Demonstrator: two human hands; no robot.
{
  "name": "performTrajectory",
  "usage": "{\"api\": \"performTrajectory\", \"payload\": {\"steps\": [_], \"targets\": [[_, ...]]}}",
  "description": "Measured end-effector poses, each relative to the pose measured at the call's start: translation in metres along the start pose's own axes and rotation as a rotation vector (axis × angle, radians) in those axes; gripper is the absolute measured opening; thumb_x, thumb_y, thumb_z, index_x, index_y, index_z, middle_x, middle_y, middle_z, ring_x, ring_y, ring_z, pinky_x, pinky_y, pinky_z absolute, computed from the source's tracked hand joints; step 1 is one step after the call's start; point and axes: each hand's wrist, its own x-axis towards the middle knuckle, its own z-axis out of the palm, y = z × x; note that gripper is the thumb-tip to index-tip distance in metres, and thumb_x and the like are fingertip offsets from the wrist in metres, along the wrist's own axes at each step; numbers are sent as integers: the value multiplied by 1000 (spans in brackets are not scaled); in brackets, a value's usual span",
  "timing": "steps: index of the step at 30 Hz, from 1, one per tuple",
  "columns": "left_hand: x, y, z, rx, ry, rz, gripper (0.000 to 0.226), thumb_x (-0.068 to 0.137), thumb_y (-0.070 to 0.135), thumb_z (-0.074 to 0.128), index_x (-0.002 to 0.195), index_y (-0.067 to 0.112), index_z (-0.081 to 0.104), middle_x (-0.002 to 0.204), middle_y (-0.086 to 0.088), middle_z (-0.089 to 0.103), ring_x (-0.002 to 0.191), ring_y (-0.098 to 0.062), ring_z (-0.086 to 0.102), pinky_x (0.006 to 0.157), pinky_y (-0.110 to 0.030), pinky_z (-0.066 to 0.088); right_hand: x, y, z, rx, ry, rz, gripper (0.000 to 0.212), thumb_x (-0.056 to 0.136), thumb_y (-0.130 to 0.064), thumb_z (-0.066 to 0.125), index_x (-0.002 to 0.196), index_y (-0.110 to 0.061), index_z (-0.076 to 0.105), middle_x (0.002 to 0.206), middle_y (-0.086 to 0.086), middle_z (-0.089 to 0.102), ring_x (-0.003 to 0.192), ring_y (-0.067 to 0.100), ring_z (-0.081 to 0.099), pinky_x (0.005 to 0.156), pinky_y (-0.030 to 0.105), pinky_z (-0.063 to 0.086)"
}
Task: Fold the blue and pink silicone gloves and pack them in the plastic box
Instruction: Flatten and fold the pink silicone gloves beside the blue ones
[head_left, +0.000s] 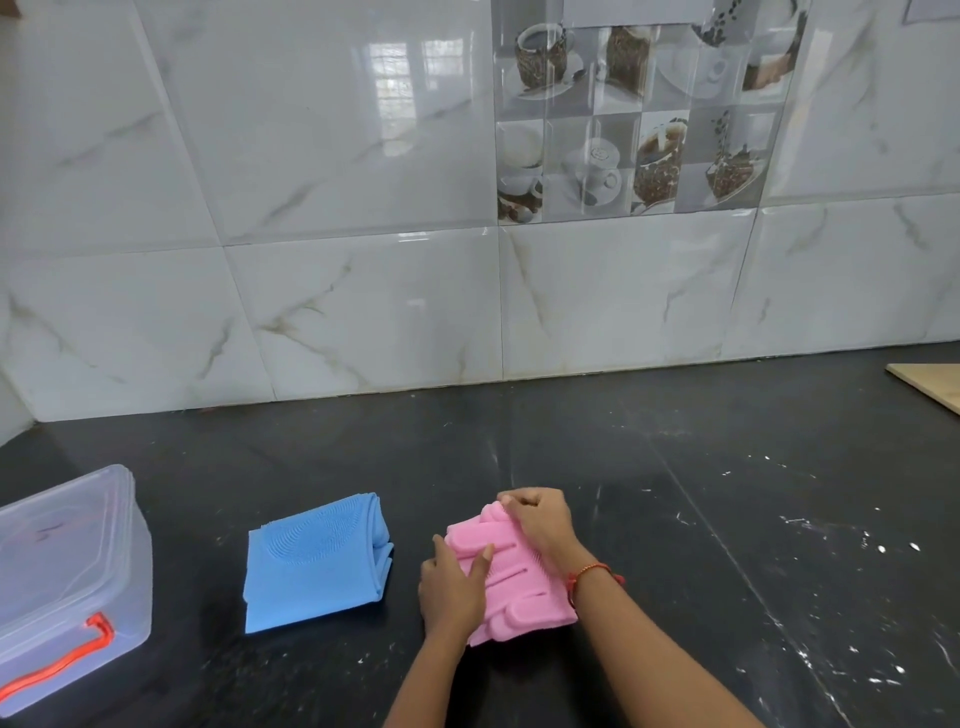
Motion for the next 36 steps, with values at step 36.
{"api": "performTrajectory", "payload": {"steps": [36], "targets": [[40,-61,-158,48,524,-442,79,84,46,60,143,5,28,145,-27,28,133,-43,28,109,-48,25,-22,5,16,-482,204,77,36,82,-47,55,88,-11,53,93,5,63,79,22,54,66,28,40]]}}
